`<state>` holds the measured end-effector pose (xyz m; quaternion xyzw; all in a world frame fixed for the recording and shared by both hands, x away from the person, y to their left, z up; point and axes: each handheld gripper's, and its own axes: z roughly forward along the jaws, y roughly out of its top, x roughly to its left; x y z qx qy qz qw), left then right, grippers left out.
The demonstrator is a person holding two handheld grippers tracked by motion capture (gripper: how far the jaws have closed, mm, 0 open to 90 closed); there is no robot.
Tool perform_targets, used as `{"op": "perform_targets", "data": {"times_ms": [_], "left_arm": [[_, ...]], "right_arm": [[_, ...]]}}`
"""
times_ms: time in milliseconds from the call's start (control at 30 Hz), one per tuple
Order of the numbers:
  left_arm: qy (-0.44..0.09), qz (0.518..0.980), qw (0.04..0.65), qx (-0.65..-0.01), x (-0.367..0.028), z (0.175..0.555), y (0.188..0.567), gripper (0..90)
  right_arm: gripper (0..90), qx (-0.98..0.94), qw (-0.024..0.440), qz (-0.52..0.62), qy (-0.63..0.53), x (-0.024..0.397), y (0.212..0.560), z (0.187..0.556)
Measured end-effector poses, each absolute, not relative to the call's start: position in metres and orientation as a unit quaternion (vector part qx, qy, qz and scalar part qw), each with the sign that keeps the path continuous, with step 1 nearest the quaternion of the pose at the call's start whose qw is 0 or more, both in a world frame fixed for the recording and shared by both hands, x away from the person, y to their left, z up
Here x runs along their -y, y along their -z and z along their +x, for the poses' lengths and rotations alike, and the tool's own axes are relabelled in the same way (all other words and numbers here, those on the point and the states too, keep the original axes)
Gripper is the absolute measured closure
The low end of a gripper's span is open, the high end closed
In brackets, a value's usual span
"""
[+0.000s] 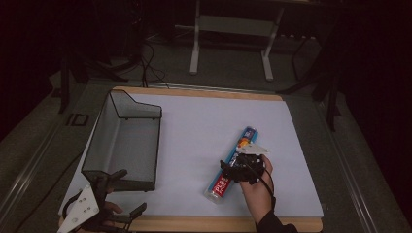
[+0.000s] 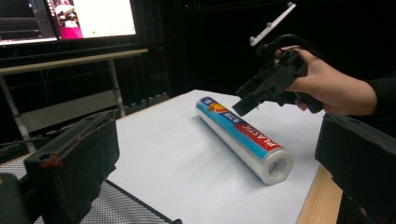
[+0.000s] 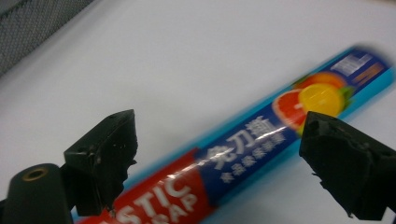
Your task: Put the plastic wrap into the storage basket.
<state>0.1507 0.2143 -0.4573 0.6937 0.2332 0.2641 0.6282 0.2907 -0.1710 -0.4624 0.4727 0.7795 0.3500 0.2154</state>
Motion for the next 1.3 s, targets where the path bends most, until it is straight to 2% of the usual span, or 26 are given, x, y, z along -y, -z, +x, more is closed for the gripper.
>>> {"op": "perform_targets", "data": {"times_ms": [367, 600, 833, 1067, 1300], "left_arm": [[-0.262, 0.694, 0.630, -0.229, -0.213, 0.150, 0.457, 0.6], [-0.261, 0.694, 0.631, -0.227, -0.212, 0.149, 0.457, 0.6], [-0.260, 0.694, 0.632, -0.224, -0.211, 0.149, 0.457, 0.6], [-0.259, 0.694, 0.634, -0.223, -0.211, 0.149, 0.457, 0.6], [-0.258, 0.694, 0.635, -0.220, -0.210, 0.148, 0.457, 0.6]], "right_arm": [[10.5, -0.694, 0.193, 0.628, -0.295, 0.155, 0.459, 0.313], [10.5, -0.652, 0.136, 0.692, -0.277, 0.162, 0.467, 0.332], [9.8, -0.621, 0.113, 0.730, -0.260, 0.168, 0.475, 0.348], [9.8, -0.590, 0.071, 0.767, -0.242, 0.171, 0.486, 0.360], [9.9, -0.581, 0.054, 0.782, -0.220, 0.168, 0.494, 0.366]]}}
